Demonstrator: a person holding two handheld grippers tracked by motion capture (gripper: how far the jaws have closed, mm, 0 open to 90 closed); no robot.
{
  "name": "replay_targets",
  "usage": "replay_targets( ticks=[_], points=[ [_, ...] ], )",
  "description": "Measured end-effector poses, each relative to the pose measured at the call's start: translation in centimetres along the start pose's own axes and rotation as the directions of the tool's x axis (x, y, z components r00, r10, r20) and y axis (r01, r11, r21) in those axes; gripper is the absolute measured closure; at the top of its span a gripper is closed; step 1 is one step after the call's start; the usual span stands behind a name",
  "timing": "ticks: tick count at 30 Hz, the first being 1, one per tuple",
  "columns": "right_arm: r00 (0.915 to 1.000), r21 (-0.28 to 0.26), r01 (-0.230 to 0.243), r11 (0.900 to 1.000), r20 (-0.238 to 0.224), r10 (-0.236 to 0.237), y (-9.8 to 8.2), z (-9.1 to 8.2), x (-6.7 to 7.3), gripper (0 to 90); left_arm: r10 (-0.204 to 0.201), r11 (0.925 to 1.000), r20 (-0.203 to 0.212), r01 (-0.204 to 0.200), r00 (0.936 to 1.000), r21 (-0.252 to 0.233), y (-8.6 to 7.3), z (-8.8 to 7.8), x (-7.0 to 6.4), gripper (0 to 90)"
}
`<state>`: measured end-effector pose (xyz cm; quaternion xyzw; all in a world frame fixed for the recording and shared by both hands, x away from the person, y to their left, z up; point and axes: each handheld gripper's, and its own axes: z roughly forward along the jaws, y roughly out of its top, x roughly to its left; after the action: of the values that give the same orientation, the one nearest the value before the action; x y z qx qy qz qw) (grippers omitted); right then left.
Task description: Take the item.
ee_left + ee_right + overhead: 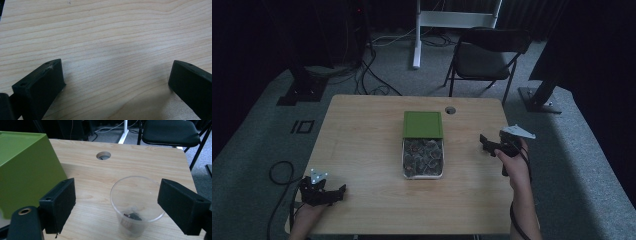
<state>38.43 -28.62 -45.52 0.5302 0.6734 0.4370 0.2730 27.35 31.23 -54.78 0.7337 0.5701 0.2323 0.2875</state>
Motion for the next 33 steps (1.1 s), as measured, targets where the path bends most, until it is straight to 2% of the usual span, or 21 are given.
replay_targets(
  ticks=[9, 13, 18, 27, 33],
  points=[
    [0.9999, -0.012, 0.010, 1.000, -0.007, -0.010, -0.7, -1.3, 0.7, 14.1, 0.000, 1.0000, 0.000, 0.000, 1.0000, 0.000, 0.0, 0.0, 0.0, 0.5],
    [0.9995, -0.007, 0.031, 0.999, -0.010, -0.031, -1.1, -1.9, 1.0, 14.1, 0.000, 1.0000, 0.000, 0.000, 1.0000, 0.000, 0.0, 0.0, 0.0, 0.5],
    [0.9995, -0.015, 0.029, 0.999, -0.010, -0.029, -1.4, -2.6, 1.0, 14.1, 0.000, 1.0000, 0.000, 0.000, 1.0000, 0.000, 0.0, 0.0, 0.0, 0.5],
    [0.9999, 0.003, 0.012, 1.000, -0.002, -0.012, -3.4, -3.2, 0.6, 14.1, 0.000, 1.0000, 0.000, 0.000, 1.0000, 0.000, 0.0, 0.0, 0.0, 0.5],
    [0.9997, 0.028, 0.020, 0.999, -0.011, -0.019, -4.8, -3.4, 0.4, 14.1, 0.000, 1.0000, 0.000, 0.000, 1.0000, 0.000, 0.0, 0.0, 0.0, 0.5]
  ],
)
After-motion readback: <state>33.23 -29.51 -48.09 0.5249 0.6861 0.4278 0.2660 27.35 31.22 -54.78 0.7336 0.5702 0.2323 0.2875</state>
